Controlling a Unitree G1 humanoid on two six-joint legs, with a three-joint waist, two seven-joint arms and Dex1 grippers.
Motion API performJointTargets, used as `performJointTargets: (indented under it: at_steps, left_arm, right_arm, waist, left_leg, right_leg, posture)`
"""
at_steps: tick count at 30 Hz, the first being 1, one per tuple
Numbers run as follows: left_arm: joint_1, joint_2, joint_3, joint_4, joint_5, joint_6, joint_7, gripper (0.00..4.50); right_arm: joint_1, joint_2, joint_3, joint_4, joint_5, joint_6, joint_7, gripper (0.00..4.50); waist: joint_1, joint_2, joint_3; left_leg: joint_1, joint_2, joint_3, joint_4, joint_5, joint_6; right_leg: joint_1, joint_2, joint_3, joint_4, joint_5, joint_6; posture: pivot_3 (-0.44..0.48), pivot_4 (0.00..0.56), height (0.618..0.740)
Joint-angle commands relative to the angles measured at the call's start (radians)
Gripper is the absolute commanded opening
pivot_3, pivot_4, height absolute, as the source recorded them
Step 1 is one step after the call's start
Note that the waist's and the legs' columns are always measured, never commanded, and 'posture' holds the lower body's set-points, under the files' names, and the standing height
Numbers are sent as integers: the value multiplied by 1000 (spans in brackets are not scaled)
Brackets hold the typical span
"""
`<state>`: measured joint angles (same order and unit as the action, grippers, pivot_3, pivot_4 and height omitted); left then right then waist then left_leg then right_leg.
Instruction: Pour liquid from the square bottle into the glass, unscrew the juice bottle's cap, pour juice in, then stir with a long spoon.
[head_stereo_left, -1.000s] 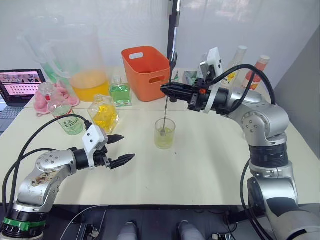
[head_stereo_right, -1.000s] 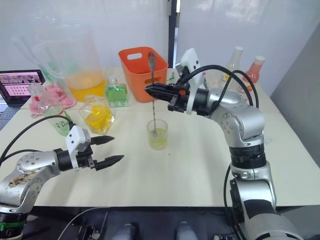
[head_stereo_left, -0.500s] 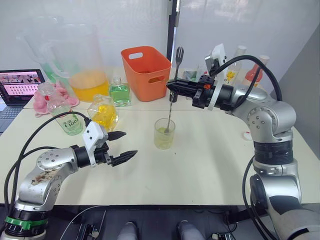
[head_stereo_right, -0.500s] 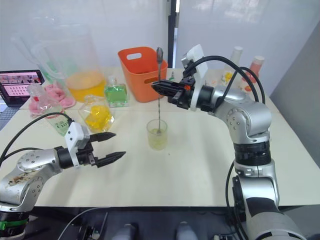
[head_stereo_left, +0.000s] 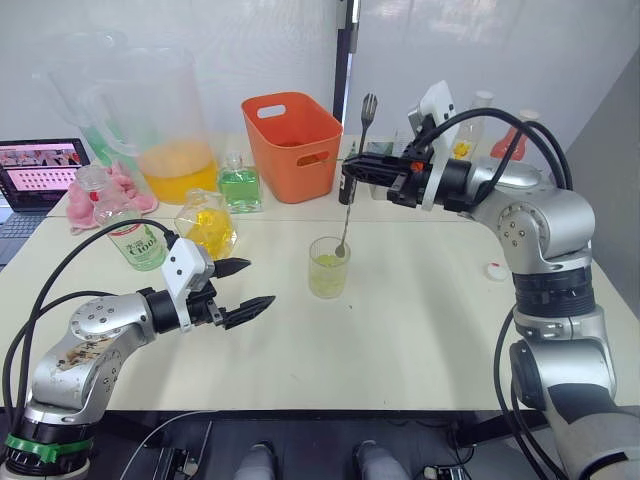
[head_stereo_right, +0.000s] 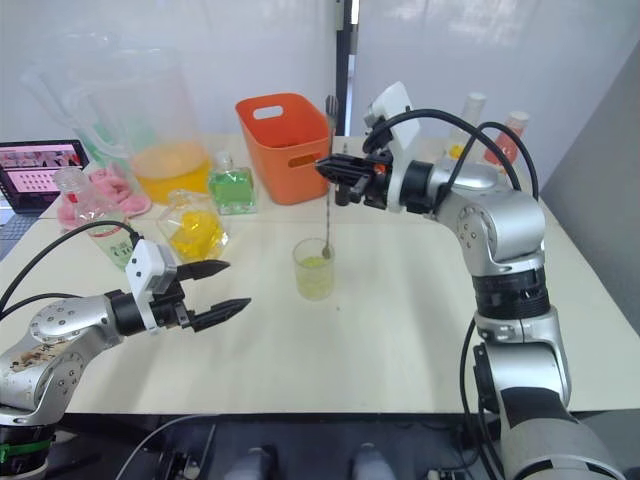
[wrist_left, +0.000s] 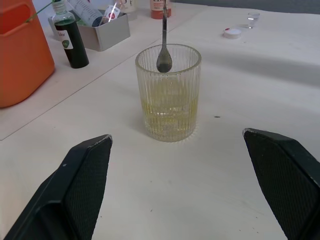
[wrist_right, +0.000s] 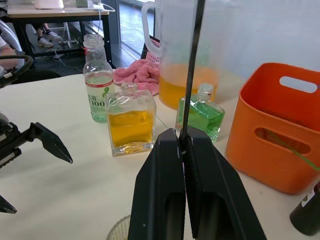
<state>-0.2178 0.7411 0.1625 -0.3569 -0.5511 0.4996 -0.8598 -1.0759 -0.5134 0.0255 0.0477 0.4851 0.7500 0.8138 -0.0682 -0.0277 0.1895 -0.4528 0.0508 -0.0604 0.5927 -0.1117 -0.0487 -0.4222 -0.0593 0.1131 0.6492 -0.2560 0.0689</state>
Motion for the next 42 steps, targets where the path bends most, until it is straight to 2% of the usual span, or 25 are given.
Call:
performJointTargets:
  at_steps: [1,4,10,14,17,19,23,27,31,37,39,42]
  left_arm:
    - [-4,-3,17,-34,-3,-16,10,4437]
    - [-6,-3,15,-33,-5,-19,11,4437]
    - [-25,-2,14,-22,-7,-19,7,4437]
    - [-39,-3,22,-24,-43,6,-6,4437]
    - [-44,0,22,-26,-52,8,-9,4437]
    - [-45,4,20,-28,-50,-2,-13,4437]
    - [-47,7,23,-36,-55,-5,-18,4437]
    - [-48,10,24,-53,-64,3,-19,4437]
    - [-45,8,18,-77,-68,12,-12,4437]
    - [12,4,37,-136,-79,33,14,4437]
    - [35,-1,43,-157,-83,40,31,4437]
    - [70,-2,48,-194,-91,46,48,4437]
  right_arm:
    - [-37,3,-26,-12,-36,-48,-48,0]
    - [-74,-7,-29,1,-10,23,-37,0]
    - [-221,-44,-96,76,81,304,-61,0]
    - [-348,-104,-149,219,111,434,-48,0]
    - [-403,-157,-138,295,109,482,-13,0]
    - [-424,-199,-105,331,85,494,16,0]
    - [-409,-298,40,380,12,525,84,0]
    - [-374,-331,161,431,-67,536,104,0]
    - [-336,-339,260,477,-126,507,165,0]
    - [-288,-345,502,530,-231,458,366,0]
    - [-282,-327,548,558,-260,425,417,0]
    - [-273,-266,571,665,-323,349,420,0]
  waist:
    - [0,0,0]
    - [2,0,0]
    - [2,0,0]
    - [2,0,0]
    - [2,0,0]
    - [1,0,0]
    - [-1,0,0]
    - [-5,0,0]
    - [-4,0,0]
    - [-3,0,0]
    - [-5,0,0]
    - [-6,0,0]
  left_leg:
    - [0,0,0,0,0,0]
    - [0,0,0,0,0,0]
    - [0,0,1,0,0,0]
    - [0,0,1,0,0,0]
    - [0,0,2,0,0,0]
    - [0,0,2,-1,0,0]
    - [0,0,4,0,0,0]
    - [0,0,6,0,0,0]
    - [0,0,7,0,0,0]
    - [0,-1,7,0,0,0]
    - [0,-1,7,0,0,0]
    - [0,-1,7,0,0,0]
  right_leg:
    - [0,0,0,0,0,0]
    - [0,0,0,0,0,0]
    - [0,0,1,0,0,0]
    - [-1,0,1,0,0,0]
    - [-1,0,1,-1,0,0]
    - [-1,0,2,-1,0,0]
    - [-1,0,4,-1,0,0]
    - [-3,0,6,-1,0,1]
    - [-3,0,6,-1,1,1]
    - [-3,0,7,-1,1,2]
    - [-3,0,7,-1,1,2]
    - [-3,0,7,-1,1,2]
  posture:
    - [0,150,740]
    - [0,150,740]
    - [0,150,740]
    - [0,150,740]
    - [0,150,740]
    - [0,150,740]
    - [0,150,740]
    - [0,150,740]
    - [0,150,740]
    - [0,150,740]
    - [0,150,740]
    - [0,150,740]
